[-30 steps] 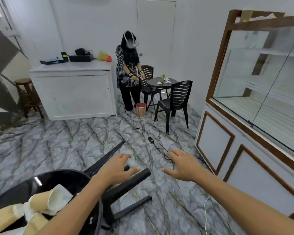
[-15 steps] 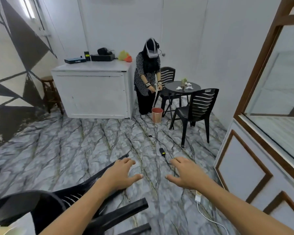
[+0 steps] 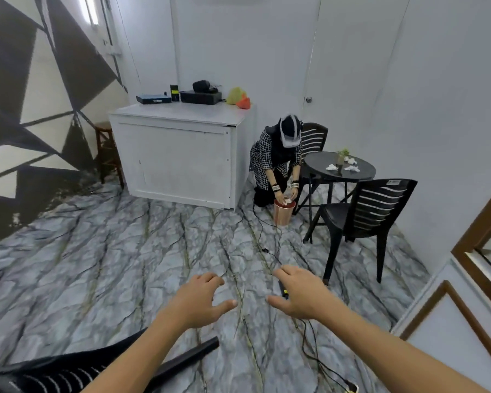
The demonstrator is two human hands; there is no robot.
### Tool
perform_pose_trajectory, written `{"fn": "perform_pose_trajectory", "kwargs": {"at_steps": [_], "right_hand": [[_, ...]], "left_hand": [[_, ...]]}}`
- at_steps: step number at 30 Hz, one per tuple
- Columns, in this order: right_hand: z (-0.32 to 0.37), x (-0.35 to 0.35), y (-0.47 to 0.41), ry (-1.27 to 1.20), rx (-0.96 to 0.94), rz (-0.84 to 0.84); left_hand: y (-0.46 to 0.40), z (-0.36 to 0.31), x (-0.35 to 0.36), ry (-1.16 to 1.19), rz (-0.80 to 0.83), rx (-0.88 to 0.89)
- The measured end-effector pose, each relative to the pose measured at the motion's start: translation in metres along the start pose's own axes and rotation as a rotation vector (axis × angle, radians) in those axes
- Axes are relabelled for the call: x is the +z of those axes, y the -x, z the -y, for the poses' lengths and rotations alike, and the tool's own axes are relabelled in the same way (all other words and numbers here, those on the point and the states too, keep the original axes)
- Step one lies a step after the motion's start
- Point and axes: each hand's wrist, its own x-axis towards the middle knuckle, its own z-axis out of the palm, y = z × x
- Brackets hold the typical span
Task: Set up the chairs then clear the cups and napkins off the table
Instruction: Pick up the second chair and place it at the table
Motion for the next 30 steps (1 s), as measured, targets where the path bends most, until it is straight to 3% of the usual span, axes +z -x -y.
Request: {"fn": "perform_pose_trajectory", "kwargs": {"at_steps": [12,30], "right_hand": [[-0.07,-0.025,-0.174,0.0,-0.152,-0.034],[-0.159,-0.033,-0.428,-0.02,-0.484,0.075]], "left_hand": [[-0.126,0.032,-0.051,0.017,-0.057,-0.139],[-0.308,0.059,-0.09,0.121,-0.118,-0.465]]}}
